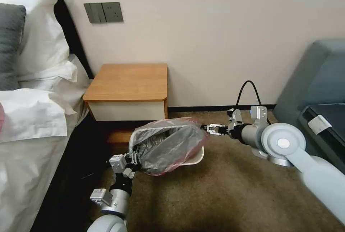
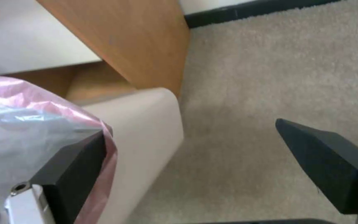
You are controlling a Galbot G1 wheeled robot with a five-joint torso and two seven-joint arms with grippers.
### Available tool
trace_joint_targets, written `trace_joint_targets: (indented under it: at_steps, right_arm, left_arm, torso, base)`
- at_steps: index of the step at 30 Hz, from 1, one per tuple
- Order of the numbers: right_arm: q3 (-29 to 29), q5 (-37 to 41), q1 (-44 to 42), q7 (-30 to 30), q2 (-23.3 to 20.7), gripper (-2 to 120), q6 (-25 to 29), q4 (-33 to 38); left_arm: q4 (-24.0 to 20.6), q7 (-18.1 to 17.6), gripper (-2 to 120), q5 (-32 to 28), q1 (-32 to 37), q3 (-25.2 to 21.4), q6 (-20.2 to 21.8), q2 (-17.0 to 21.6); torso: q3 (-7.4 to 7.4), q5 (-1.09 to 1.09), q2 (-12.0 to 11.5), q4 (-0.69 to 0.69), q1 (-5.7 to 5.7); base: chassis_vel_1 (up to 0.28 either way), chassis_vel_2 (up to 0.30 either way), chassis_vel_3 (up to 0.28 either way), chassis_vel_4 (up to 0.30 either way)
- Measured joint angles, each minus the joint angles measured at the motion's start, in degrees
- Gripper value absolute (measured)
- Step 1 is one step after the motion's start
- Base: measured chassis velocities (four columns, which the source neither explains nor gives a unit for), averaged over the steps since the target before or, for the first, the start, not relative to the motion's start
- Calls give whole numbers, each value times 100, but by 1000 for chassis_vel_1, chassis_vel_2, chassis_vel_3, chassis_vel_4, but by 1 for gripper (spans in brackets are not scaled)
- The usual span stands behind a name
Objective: Pick up the garbage bag from the table and place it over the trash can.
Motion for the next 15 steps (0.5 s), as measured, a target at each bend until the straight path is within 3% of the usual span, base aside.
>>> trace_joint_targets:
  at_steps: [15]
  right_arm:
    - [136, -299, -631, -75, -15, 100, 3, 493]
  left_arm:
    - [30, -143, 7, -122, -97, -40, 44, -21]
  torso:
    - [0, 0, 0, -1, 0]
  base:
    - [0, 0, 0, 0]
